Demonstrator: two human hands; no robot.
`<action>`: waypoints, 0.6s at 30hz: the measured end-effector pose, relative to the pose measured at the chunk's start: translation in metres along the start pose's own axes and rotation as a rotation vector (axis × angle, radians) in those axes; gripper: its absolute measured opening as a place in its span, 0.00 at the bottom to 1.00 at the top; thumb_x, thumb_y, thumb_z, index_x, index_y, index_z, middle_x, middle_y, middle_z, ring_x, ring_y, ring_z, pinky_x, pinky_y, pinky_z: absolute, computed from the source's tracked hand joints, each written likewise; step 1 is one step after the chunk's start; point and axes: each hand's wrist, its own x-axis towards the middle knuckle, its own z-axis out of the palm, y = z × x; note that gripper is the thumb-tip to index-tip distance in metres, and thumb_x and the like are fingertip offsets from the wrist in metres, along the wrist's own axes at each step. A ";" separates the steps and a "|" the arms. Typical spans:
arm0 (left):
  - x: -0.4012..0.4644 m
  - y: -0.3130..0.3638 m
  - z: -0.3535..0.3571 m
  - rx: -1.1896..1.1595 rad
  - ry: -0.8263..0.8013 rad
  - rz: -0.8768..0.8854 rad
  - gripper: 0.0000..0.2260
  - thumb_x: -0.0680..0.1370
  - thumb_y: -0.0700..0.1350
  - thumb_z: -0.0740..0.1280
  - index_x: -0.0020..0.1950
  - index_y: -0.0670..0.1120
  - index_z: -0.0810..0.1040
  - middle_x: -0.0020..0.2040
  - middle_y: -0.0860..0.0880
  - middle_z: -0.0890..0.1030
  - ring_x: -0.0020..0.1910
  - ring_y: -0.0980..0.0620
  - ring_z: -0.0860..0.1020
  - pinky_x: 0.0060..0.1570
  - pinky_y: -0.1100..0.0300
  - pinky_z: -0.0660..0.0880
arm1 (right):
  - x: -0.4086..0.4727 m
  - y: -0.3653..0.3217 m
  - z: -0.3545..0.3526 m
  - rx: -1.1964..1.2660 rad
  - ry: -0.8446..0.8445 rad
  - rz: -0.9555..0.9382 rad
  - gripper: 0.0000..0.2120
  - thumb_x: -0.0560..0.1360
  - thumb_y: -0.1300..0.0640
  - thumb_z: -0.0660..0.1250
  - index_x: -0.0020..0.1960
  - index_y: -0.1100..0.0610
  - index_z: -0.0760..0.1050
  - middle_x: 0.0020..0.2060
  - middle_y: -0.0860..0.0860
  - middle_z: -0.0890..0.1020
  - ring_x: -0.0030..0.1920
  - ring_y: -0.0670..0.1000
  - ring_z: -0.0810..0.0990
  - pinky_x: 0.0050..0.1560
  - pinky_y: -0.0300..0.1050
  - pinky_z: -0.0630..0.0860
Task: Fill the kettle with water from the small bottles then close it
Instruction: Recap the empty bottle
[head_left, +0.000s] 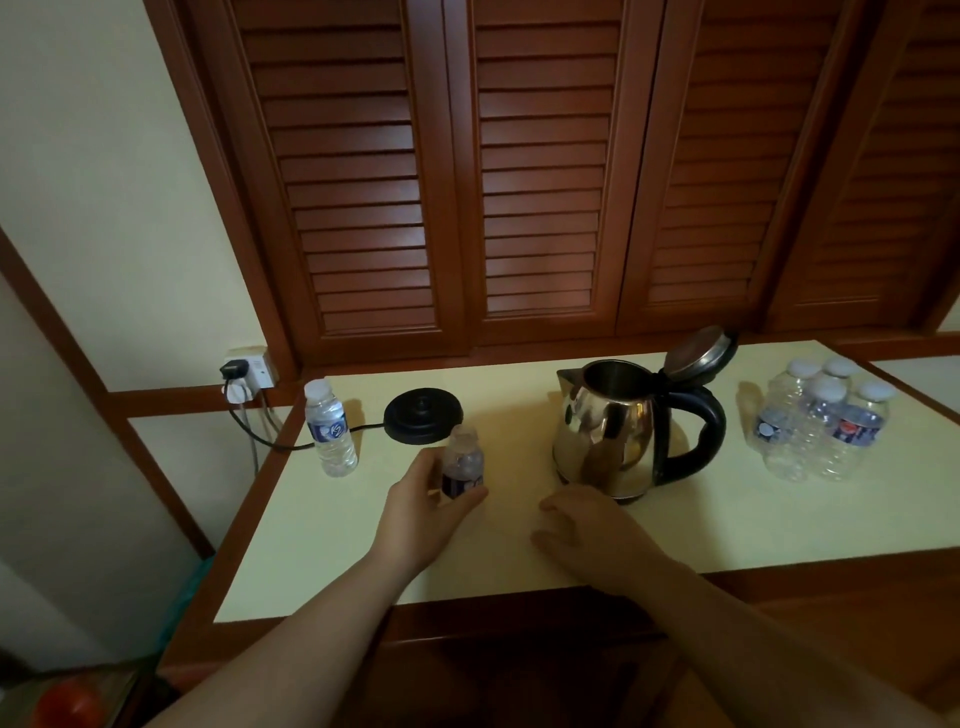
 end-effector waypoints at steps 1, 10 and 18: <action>0.004 0.003 0.001 -0.001 0.000 0.016 0.17 0.73 0.52 0.79 0.58 0.54 0.77 0.49 0.59 0.84 0.48 0.60 0.82 0.50 0.55 0.81 | -0.006 0.009 -0.001 -0.016 0.024 -0.004 0.21 0.80 0.38 0.64 0.68 0.49 0.75 0.61 0.44 0.75 0.63 0.45 0.72 0.65 0.40 0.69; 0.059 0.066 0.013 -0.092 -0.070 0.138 0.13 0.76 0.48 0.77 0.56 0.55 0.77 0.50 0.56 0.84 0.48 0.59 0.83 0.46 0.58 0.80 | -0.052 0.092 -0.028 -0.281 0.195 0.252 0.37 0.74 0.21 0.44 0.56 0.47 0.78 0.56 0.45 0.76 0.59 0.49 0.73 0.57 0.47 0.73; 0.095 0.116 0.031 -0.027 -0.202 0.230 0.20 0.75 0.51 0.78 0.65 0.57 0.77 0.55 0.58 0.83 0.50 0.63 0.82 0.44 0.63 0.79 | -0.047 0.122 -0.036 -0.259 0.087 0.520 0.52 0.68 0.16 0.39 0.82 0.46 0.53 0.83 0.57 0.53 0.82 0.59 0.50 0.80 0.64 0.50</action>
